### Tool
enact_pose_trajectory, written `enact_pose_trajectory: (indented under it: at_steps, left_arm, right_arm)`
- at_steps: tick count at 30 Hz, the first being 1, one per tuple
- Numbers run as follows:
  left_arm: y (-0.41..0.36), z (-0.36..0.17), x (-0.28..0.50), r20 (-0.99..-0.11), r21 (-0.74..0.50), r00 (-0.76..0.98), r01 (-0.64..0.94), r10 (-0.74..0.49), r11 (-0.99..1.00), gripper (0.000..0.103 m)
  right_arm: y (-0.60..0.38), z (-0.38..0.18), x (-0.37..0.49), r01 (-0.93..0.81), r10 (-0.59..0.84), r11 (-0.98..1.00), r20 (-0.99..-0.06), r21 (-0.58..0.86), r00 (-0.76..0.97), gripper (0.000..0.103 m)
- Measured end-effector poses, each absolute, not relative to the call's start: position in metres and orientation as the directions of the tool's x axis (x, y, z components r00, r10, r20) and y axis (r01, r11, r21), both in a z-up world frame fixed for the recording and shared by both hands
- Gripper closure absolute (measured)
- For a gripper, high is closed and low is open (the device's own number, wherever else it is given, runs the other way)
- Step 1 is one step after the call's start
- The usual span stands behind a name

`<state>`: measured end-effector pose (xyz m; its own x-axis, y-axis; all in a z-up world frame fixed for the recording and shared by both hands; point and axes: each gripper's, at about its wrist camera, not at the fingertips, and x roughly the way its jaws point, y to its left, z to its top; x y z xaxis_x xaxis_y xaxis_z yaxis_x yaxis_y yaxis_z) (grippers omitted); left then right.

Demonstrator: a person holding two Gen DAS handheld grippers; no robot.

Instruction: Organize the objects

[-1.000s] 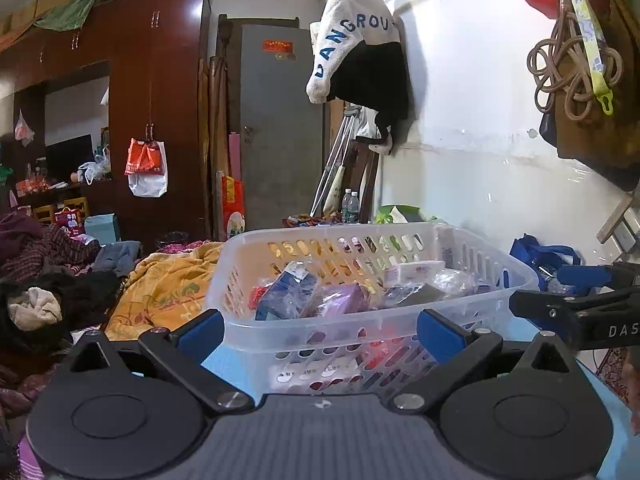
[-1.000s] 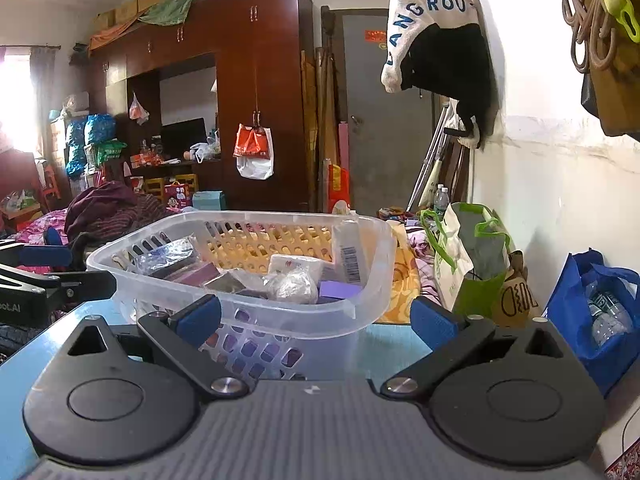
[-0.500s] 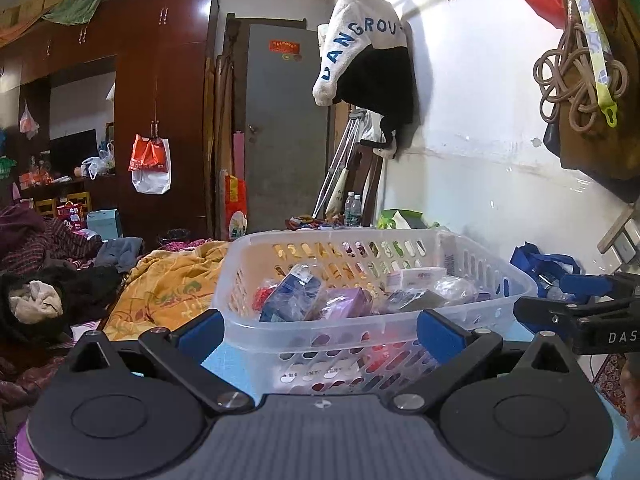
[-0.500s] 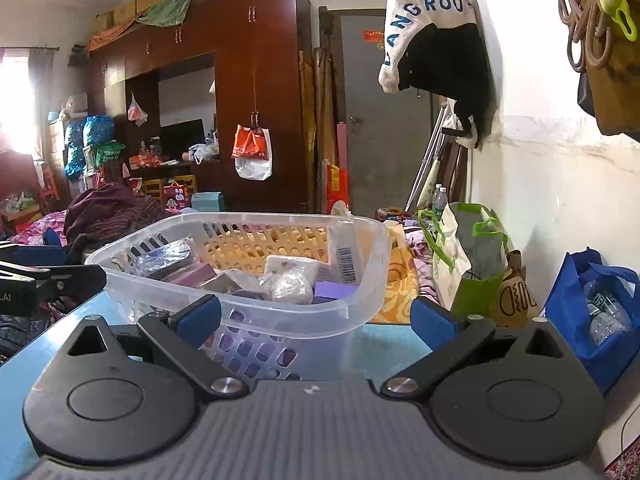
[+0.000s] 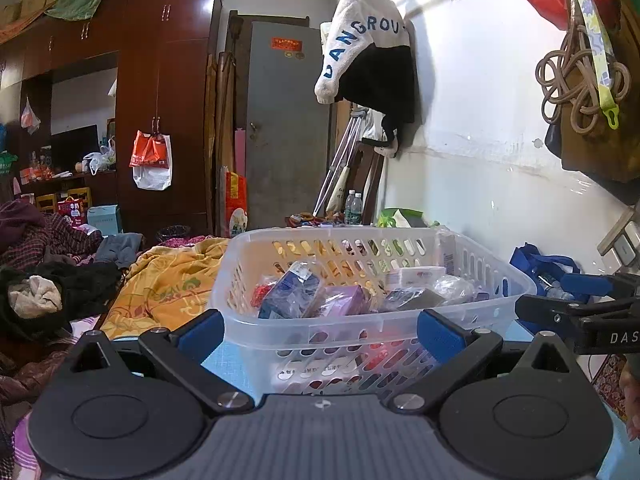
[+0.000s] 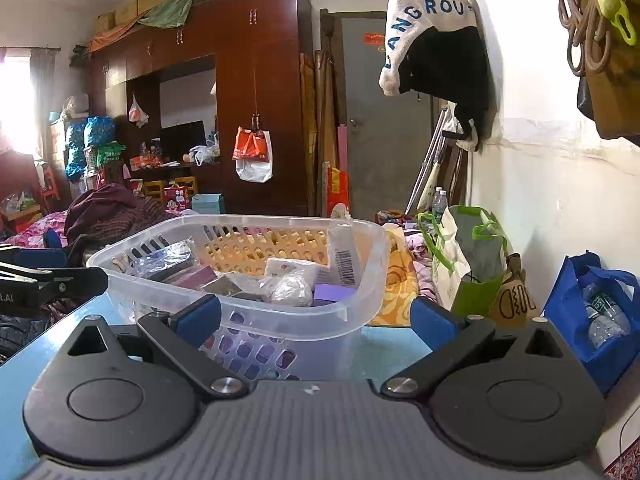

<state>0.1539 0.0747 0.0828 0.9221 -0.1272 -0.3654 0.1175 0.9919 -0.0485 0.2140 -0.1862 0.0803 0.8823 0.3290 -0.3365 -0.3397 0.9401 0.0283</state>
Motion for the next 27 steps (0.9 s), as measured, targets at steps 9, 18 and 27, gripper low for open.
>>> enact_pose_trajectory:
  at_steps: [9, 18, 27]
  left_arm:
    - [0.0741, 0.0833, 0.1547, -0.367, -0.048, 0.922, 0.118, -0.127, 0.992, 0.000]
    - [0.0733, 0.0829, 0.1549, -0.368, -0.053, 0.921, 0.118, -0.129, 0.992, 0.000]
    - [0.0721, 0.0825, 0.1549, -0.368, -0.052, 0.921, 0.118, -0.129, 0.992, 0.000]
  right_arm:
    - [-0.1872, 0.0820, 0.2139, -0.342, 0.331, 0.939, -0.337, 0.027, 0.882, 0.000]
    - [-0.1863, 0.0820, 0.2127, -0.349, 0.334, 0.937, -0.336, 0.016, 0.881, 0.000]
    - [-0.1862, 0.0808, 0.2122, -0.351, 0.336, 0.936, -0.336, 0.017, 0.880, 0.000]
